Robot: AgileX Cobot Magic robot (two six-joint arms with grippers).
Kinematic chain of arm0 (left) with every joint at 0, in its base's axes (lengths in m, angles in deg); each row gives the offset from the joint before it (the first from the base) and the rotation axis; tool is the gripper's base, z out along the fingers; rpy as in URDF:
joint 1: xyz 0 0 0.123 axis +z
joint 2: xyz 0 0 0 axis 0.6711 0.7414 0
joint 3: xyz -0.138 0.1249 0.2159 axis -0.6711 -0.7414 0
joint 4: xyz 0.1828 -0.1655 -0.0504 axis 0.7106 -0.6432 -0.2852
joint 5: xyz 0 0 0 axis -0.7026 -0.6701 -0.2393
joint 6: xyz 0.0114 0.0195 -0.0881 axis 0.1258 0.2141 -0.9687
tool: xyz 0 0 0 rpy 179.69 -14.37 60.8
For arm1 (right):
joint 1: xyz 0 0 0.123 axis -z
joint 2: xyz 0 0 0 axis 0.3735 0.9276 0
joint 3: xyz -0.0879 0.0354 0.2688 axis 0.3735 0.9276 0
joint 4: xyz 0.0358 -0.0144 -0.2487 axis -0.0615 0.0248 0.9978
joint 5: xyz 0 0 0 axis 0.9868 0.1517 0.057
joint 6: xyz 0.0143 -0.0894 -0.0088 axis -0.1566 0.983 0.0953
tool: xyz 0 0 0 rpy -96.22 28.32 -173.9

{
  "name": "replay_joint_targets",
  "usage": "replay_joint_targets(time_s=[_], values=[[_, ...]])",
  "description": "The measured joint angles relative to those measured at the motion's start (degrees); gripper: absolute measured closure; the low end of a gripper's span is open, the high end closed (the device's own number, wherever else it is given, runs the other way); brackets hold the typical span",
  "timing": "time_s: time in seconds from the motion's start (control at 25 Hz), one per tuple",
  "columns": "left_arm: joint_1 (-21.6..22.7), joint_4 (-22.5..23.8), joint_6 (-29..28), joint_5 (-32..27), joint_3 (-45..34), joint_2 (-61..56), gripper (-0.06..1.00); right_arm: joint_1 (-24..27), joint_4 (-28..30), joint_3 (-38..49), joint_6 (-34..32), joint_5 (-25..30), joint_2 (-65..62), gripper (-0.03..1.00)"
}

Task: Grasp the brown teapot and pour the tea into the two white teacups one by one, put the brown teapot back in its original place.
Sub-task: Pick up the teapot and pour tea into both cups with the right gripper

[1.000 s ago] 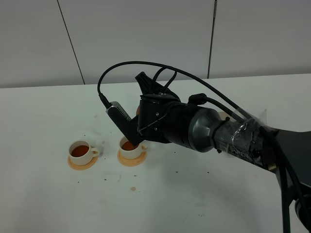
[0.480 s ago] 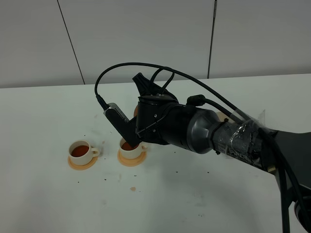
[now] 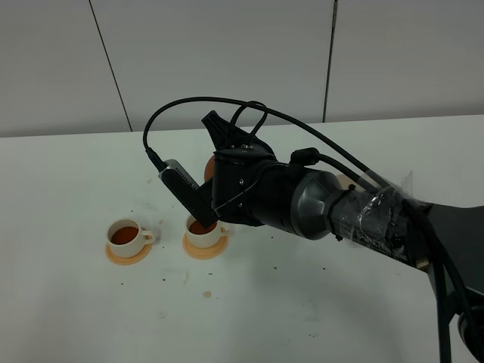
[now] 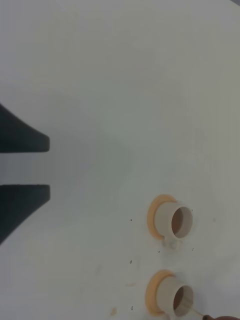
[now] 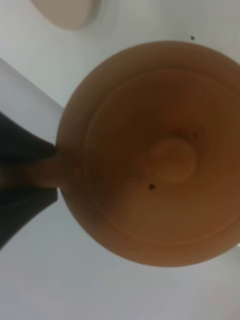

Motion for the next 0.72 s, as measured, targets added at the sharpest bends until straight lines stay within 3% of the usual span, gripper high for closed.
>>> replay_joint_targets(time_s=[0.72], values=[[0.0, 0.0, 0.1, 0.0, 0.0, 0.0, 0.71, 0.0, 0.2, 0.0, 0.0, -0.1, 0.0, 0.87]])
